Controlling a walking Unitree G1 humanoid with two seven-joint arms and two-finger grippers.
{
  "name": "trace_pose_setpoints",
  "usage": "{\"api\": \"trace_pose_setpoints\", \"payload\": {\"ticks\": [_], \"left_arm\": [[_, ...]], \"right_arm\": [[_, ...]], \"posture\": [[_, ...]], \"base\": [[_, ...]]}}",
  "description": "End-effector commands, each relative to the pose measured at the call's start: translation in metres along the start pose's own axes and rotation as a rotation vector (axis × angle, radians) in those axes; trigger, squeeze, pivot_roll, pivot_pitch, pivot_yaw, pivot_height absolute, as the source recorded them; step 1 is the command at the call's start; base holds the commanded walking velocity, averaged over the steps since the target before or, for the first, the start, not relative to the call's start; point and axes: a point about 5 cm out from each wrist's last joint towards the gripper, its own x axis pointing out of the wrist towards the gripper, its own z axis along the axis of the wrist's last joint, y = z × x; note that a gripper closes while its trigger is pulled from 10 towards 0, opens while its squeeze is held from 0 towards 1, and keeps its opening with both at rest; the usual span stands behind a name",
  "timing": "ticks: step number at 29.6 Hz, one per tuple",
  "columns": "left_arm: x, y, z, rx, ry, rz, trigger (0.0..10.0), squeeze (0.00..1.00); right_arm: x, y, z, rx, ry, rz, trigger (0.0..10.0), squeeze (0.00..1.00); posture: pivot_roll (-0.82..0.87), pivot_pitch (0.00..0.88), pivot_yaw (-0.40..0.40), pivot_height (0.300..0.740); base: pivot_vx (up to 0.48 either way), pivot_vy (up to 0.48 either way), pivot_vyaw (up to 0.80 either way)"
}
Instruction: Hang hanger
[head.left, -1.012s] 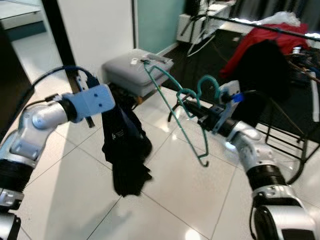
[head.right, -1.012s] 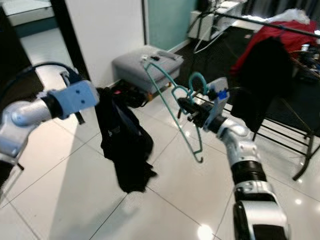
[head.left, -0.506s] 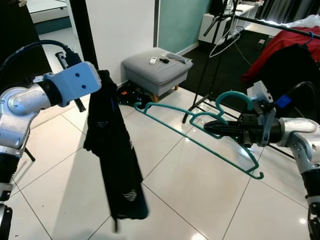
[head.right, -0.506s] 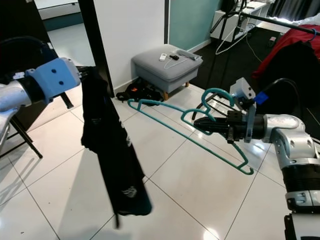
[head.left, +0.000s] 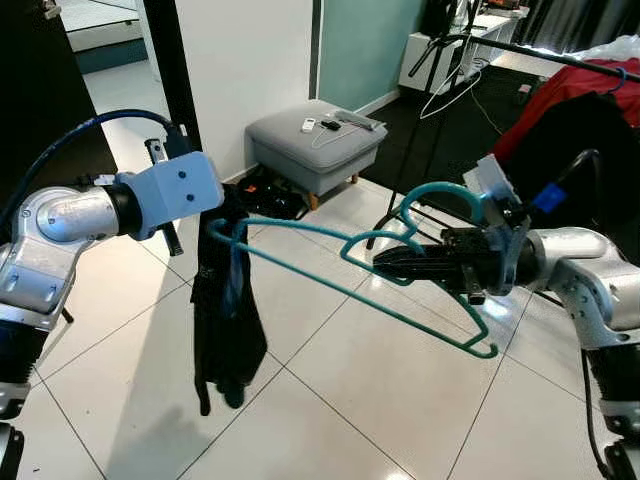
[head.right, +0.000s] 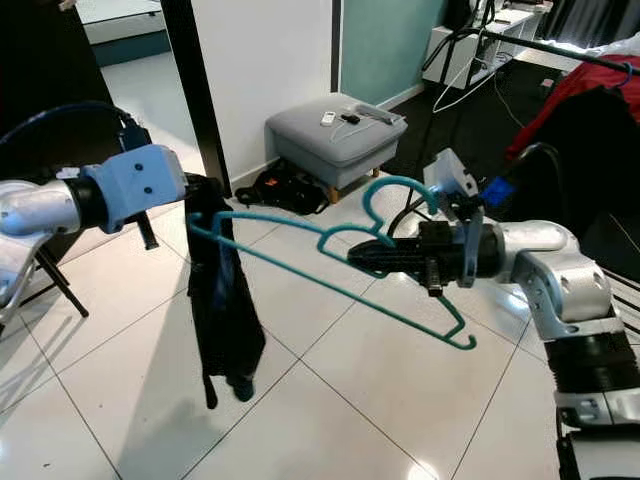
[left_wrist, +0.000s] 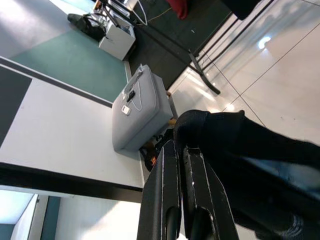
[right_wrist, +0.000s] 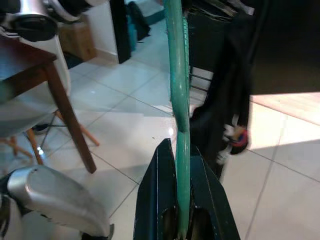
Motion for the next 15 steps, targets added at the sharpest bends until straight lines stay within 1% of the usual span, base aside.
{"api": "trace_pose_setpoints", "payload": {"ticks": [1, 3, 5, 11, 13, 14, 15], "left_arm": [[-0.003, 0.003, 0.002, 0.024, 0.013, 0.004, 10.0, 0.0], [-0.004, 0.003, 0.003, 0.019, 0.017, 0.001, 10.0, 0.0], [-0.003, 0.002, 0.004, 0.015, 0.019, -0.001, 10.0, 0.0], [-0.003, 0.003, 0.005, 0.016, 0.022, 0.001, 10.0, 0.0], [-0.003, 0.003, 0.005, 0.019, 0.021, 0.002, 10.0, 0.0], [-0.003, 0.003, 0.005, 0.019, 0.021, 0.002, 10.0, 0.0], [-0.003, 0.003, 0.006, 0.02, 0.017, 0.003, 10.0, 0.0]], "right_arm": [[0.004, 0.0, 0.001, -0.026, 0.018, -0.017, 10.0, 0.0], [0.006, -0.003, 0.001, -0.046, 0.041, -0.06, 10.0, 0.0], [0.005, -0.001, 0.004, -0.053, 0.046, -0.07, 10.0, 0.0], [-0.001, 0.004, 0.009, -0.055, 0.059, -0.055, 10.0, 0.0], [-0.007, 0.008, 0.009, -0.045, 0.075, -0.043, 10.0, 0.0], [-0.007, 0.008, 0.009, -0.045, 0.075, -0.043, 10.0, 0.0], [-0.012, 0.011, 0.008, -0.032, 0.096, -0.028, 10.0, 0.0]], "posture": [[-0.01, 0.043, -0.039, 0.74], [-0.01, 0.043, -0.039, 0.74], [-0.02, 0.041, -0.043, 0.74], [-0.02, 0.04, -0.042, 0.74], [-0.02, 0.038, -0.043, 0.74], [-0.02, 0.038, -0.043, 0.74], [-0.02, 0.036, -0.044, 0.74]], "base": [[0.0, 0.0, 0.0], [0.0, 0.0, 0.0], [0.0, 0.0, 0.0], [0.0, 0.0, 0.0], [0.0, 0.0, 0.0], [0.0, 0.0, 0.0], [0.0, 0.0, 0.0]]}}
